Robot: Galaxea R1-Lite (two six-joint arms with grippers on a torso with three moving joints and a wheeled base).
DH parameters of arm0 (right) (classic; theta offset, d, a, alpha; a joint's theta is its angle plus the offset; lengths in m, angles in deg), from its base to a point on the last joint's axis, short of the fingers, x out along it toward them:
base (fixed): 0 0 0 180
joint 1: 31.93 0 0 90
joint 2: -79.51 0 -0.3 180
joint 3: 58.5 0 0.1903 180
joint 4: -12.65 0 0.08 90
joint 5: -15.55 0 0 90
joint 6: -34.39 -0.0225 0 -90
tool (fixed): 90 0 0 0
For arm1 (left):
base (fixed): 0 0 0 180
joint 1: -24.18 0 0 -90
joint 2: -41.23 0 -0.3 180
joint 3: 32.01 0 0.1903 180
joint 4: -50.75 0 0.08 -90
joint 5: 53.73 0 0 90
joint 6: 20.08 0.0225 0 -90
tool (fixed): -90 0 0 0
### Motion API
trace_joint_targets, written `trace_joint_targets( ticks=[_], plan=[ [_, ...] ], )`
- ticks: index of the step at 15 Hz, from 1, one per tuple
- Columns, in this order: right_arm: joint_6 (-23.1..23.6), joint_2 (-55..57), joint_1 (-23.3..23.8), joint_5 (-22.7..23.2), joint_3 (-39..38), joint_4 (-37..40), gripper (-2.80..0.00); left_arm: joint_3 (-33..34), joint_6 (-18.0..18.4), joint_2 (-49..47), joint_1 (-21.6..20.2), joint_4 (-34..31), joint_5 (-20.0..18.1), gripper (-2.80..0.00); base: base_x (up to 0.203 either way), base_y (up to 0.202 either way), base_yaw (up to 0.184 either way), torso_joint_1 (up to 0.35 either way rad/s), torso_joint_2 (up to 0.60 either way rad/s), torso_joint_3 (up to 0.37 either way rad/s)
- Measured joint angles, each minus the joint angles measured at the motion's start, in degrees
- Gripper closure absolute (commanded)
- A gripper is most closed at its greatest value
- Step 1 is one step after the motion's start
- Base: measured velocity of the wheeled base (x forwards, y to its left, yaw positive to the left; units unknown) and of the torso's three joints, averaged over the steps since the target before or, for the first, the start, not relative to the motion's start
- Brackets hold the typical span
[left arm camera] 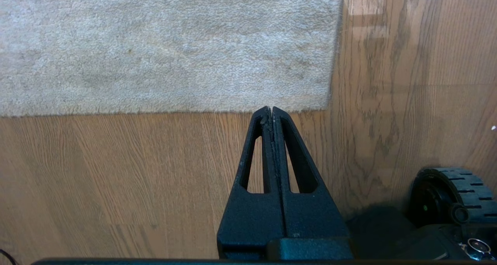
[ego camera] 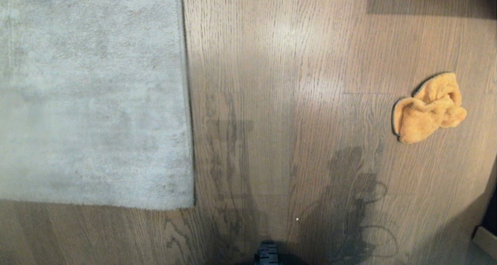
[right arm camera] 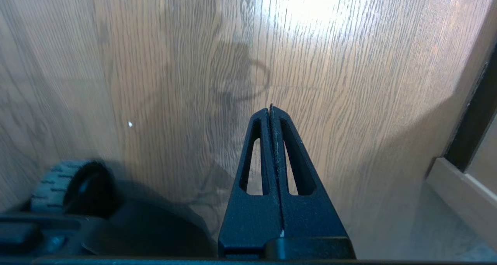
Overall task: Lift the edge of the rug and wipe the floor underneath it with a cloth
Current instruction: Pick up the rag
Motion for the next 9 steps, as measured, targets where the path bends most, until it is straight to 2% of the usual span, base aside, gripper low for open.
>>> trace_joint_targets(
  ticks=[4, 9],
  plan=[
    [5.2, 1.4, 0.0, 2.4, 1.0, 1.9, 0.0, 0.0, 0.0, 0.0, 0.0, 0.0, 0.0, 0.0, 0.0, 0.0, 0.0, 0.0, 0.0, 0.0],
    [4.5, 12.3, 0.0, 8.1, 8.1, 2.0, 0.0, 0.0, 0.0, 0.0, 0.0, 0.0, 0.0, 0.0, 0.0, 0.0, 0.0, 0.0, 0.0, 0.0]
  ],
)
